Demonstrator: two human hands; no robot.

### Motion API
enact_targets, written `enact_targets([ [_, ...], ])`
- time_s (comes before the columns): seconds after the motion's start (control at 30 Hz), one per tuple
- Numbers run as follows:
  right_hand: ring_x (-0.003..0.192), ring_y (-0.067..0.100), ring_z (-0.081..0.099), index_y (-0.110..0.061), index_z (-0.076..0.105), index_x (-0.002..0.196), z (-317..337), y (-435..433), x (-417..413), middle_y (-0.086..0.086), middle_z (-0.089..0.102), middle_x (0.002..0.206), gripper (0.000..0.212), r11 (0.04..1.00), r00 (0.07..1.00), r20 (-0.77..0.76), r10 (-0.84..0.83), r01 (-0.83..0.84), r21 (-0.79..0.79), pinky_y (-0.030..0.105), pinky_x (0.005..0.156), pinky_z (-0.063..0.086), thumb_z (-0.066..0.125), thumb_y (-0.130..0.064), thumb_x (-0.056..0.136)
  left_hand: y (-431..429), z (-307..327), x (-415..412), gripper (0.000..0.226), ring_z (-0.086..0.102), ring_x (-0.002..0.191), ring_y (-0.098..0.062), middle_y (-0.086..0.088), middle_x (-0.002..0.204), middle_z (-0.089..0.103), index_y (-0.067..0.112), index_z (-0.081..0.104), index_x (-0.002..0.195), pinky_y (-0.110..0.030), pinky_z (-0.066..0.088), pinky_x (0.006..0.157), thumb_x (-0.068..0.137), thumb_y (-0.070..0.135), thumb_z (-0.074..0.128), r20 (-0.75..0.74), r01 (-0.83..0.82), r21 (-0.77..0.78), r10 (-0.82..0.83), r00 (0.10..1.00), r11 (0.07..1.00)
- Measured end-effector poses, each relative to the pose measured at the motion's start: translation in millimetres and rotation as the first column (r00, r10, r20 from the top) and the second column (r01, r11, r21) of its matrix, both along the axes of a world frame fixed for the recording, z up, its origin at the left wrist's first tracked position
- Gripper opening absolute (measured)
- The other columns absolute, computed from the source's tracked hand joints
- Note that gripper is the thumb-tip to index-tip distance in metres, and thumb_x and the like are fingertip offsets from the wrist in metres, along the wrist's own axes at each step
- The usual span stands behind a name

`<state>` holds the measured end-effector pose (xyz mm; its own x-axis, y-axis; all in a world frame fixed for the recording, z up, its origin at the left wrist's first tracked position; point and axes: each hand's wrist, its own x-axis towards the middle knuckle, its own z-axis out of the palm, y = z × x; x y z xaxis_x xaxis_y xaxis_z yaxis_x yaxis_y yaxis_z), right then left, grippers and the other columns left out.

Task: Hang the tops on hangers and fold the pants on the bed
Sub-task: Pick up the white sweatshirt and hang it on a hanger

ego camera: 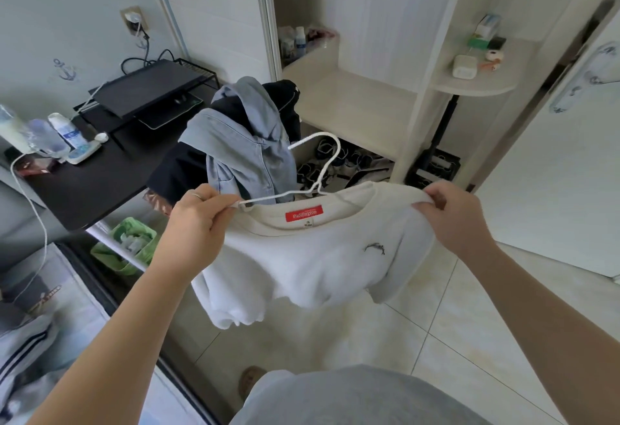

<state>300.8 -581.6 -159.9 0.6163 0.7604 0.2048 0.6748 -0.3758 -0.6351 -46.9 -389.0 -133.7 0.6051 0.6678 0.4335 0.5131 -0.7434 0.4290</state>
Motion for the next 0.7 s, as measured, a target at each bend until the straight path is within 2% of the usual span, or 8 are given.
enact_targets([
  [0.1,0.070,0.010,0.052,-0.020,0.057,0.084,11,-6,-7,-0.001,0.059,0.076,0.016,0.989,0.997,-0.047,0.056,-0.048,0.143,0.026,0.064,0.042,0.072,-0.016,0.087,1,0,-3,0.020,0.052,0.077,-0.022,-0.005,0.086,0.055,0.003,0.074,0.110,-0.013,0.040,0.070,0.097,-0.001,0.059,0.101,-0.059,-0.032,0.062,0.993,0.998],
  [0.2,0.065,0.005,0.045,-0.025,0.049,0.081,11,-11,-7,-0.003,0.052,0.076,0.029,0.990,0.996,-0.062,0.069,-0.061,0.127,0.026,0.062,0.038,0.077,-0.019,0.084,2,0,-6,0.019,0.054,0.080,-0.024,-0.009,0.082,0.055,0.008,0.073,0.109,-0.024,0.044,0.073,0.099,0.002,0.058,0.216,-0.030,-0.106,0.052,0.975,0.994],
  [0.27,0.081,0.005,0.052,-0.024,0.052,0.097,11,-13,-4,-0.002,0.056,0.096,0.033,0.991,0.992,-0.101,0.069,-0.057,0.122,0.024,0.072,0.042,0.081,-0.022,0.081,2,1,-3,0.019,0.054,0.082,-0.029,-0.016,0.082,0.056,0.013,0.073,0.108,-0.029,0.044,0.077,0.099,0.005,0.058,0.273,0.033,-0.174,0.017,0.962,0.984],
  [0.33,0.108,0.010,0.052,-0.023,0.051,0.124,11,-14,-1,-0.004,0.053,0.124,0.053,0.990,0.987,-0.122,0.104,-0.092,0.106,0.022,0.090,0.040,0.082,-0.024,0.081,0,2,1,0.020,0.054,0.083,-0.031,-0.020,0.083,0.055,0.018,0.072,0.106,-0.032,0.043,0.078,0.099,0.005,0.058,0.304,0.081,-0.223,-0.010,0.953,0.971],
  [0.4,0.116,0.003,0.048,-0.025,0.053,0.132,13,-14,1,-0.009,0.052,0.129,0.050,0.984,0.984,-0.065,0.164,-0.159,0.085,0.024,0.098,0.036,0.075,-0.026,0.088,1,3,5,0.020,0.053,0.082,-0.029,-0.018,0.083,0.055,0.019,0.072,0.105,-0.025,0.043,0.078,0.099,0.005,0.059,0.311,0.114,-0.237,-0.036,0.950,0.965],
  [0.5,0.085,0.001,0.057,-0.024,0.064,0.098,21,-9,1,-0.008,0.066,0.091,0.002,0.964,0.964,-0.003,0.264,-0.264,0.017,0.027,0.077,0.041,0.062,-0.025,0.097,5,5,13,0.023,0.056,0.084,-0.019,-0.009,0.084,0.057,0.021,0.072,0.104,-0.014,0.042,0.081,0.098,0.002,0.061,0.319,0.135,-0.239,-0.054,0.946,0.961],
  [0.6,0.065,0.016,0.049,-0.009,0.058,0.076,30,-9,5,0.004,0.054,0.066,0.025,0.952,0.950,0.052,0.307,-0.307,-0.010,0.032,0.062,0.035,0.061,-0.022,0.097,12,10,22,0.034,0.059,0.088,-0.009,-0.003,0.088,0.062,0.032,0.070,0.100,-0.012,0.043,0.085,0.095,0.000,0.064,0.323,0.129,-0.275,-0.035,0.946,0.953],
  [0.7,0.058,0.014,0.050,-0.025,0.058,0.077,43,-17,0,-0.003,0.054,0.063,0.020,0.921,0.921,0.003,0.389,-0.389,-0.038,0.026,0.056,0.035,0.063,-0.029,0.096,22,15,36,0.038,0.058,0.082,-0.001,0.003,0.088,0.061,0.038,0.068,0.098,-0.010,0.043,0.082,0.093,0.000,0.068,0.307,0.136,-0.289,-0.043,0.951,0.948],
])
